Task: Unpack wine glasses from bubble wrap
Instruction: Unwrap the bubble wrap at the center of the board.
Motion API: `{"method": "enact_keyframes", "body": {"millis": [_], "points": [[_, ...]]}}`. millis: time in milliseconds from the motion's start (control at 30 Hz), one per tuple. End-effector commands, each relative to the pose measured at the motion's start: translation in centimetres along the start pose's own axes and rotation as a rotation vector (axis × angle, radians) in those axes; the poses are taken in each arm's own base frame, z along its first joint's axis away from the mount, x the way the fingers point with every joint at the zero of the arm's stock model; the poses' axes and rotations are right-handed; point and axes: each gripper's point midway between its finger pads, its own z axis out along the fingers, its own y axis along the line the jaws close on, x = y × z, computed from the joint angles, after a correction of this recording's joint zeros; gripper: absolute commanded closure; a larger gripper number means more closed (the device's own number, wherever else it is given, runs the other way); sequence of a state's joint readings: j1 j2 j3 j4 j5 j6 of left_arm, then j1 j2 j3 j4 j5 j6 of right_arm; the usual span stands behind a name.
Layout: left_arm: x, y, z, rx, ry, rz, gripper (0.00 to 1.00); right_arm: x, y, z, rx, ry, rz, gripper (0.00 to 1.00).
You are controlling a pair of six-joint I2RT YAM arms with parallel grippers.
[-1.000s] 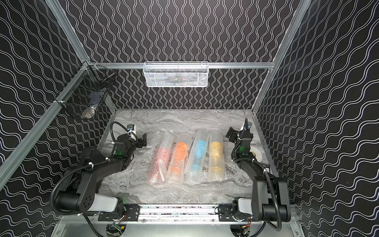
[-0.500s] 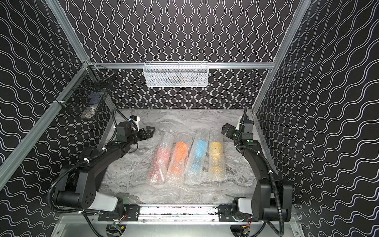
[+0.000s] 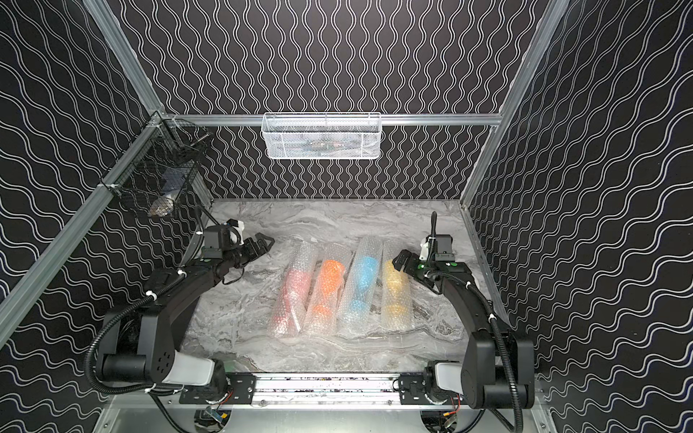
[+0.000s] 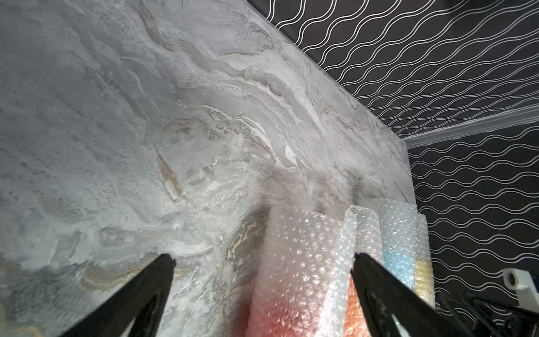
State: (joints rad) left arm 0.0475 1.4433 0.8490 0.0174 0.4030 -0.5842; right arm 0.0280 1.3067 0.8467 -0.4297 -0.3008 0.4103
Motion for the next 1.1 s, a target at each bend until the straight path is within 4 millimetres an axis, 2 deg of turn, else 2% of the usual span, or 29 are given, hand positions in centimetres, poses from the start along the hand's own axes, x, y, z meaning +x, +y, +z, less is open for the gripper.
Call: {"method": "enact_keyframes", "body": {"millis": [0,133,167,367,567,667,767,833,1067], "points": [[0.2,-0.9,-0.1,0.049,0.024,-0.028,0.01,1.5,-0.2,0.0,0.023,0.052,-0.009,0.0],[1.5,-1.6,-0.2,0.055,0.057,-0.022,0.01,2.2,0.4,-0.2,0.046,0.057,-0.043,0.0],[2.5,-2.4,-0.1,0.048,0.088,0.005,0.01,2.3,0.7,-0.3,0.047,0.066,-0.055,0.0],[6.2,-3.5,-0.5,-0.047,0.222,0.113,0.01,2.4,3.1,-1.5,0.046,0.07,-0.13,0.0],[9.0,-2.9,-2.0,-0.157,0.372,0.19,0.01,3.3,5.3,-2.4,0.019,0.109,-0.168,0.0],[9.8,-2.2,-2.6,-0.197,0.437,0.201,0.01,4.6,7.3,-2.1,-0.018,0.159,-0.196,0.0],[9.7,-1.7,-3.1,-0.239,0.464,0.226,0.01,6.2,10.0,-1.6,-0.045,0.215,-0.253,0.0],[8.8,-1.1,-3.5,-0.276,0.455,0.233,0.01,7.1,12.0,-1.0,-0.057,0.232,-0.3,0.0],[6.7,-0.5,-3.4,-0.172,0.459,0.106,0.01,10.1,19.8,1.2,-0.151,0.27,-0.421,0.0]]}}
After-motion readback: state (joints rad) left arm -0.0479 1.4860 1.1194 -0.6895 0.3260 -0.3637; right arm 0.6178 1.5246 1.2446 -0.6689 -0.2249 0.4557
